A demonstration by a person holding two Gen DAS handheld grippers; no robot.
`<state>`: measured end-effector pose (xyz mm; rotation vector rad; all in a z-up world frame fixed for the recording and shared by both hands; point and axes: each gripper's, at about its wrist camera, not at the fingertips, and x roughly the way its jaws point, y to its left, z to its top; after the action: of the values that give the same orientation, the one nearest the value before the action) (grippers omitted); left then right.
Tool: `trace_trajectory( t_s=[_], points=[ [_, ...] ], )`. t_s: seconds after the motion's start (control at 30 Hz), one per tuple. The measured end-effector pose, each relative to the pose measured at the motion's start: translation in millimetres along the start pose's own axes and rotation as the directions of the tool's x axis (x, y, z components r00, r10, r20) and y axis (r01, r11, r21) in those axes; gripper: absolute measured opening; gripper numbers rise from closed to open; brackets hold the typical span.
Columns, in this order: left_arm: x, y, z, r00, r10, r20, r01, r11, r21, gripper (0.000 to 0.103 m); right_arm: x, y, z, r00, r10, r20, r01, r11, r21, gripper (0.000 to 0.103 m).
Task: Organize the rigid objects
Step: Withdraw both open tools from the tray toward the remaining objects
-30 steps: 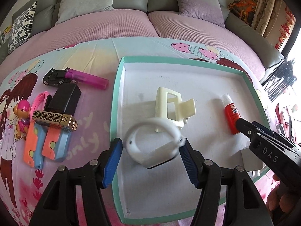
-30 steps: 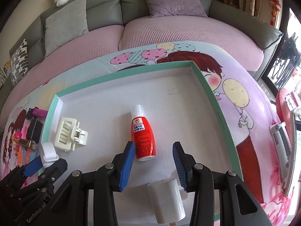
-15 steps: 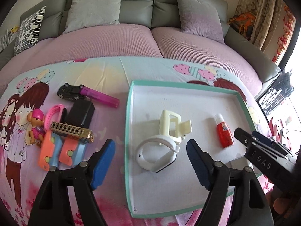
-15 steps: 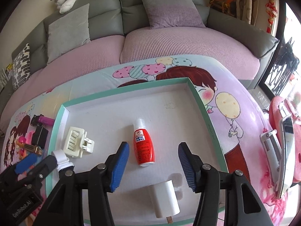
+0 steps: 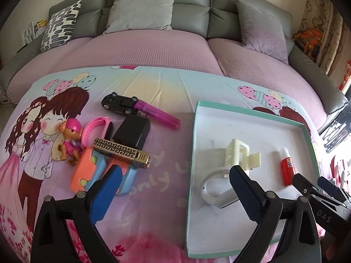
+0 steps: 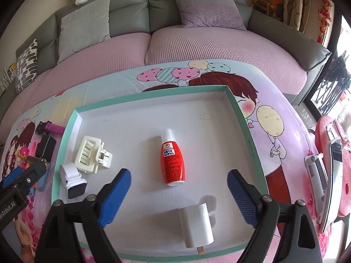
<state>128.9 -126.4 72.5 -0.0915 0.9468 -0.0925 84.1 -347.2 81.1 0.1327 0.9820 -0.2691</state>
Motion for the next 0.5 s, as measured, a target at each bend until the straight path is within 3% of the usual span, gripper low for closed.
trace_trajectory(
  t_s=[0.1, 0.5],
  points=[
    [3, 3, -2, 1.000, 0.011, -0.010, -0.012, 1.000, -0.010, 0.098, 0, 0, 0, 1.000, -0.003, -0.001, 0.003, 1.000, -0.003, 0.103],
    [10, 12, -4, 0.998, 0.043, -0.039, -0.043, 0.999, -0.008, 0.099, -4, 7, -2, 1.000, 0.003, -0.020, -0.004, 0.999, -0.036, 0.103]
  ],
)
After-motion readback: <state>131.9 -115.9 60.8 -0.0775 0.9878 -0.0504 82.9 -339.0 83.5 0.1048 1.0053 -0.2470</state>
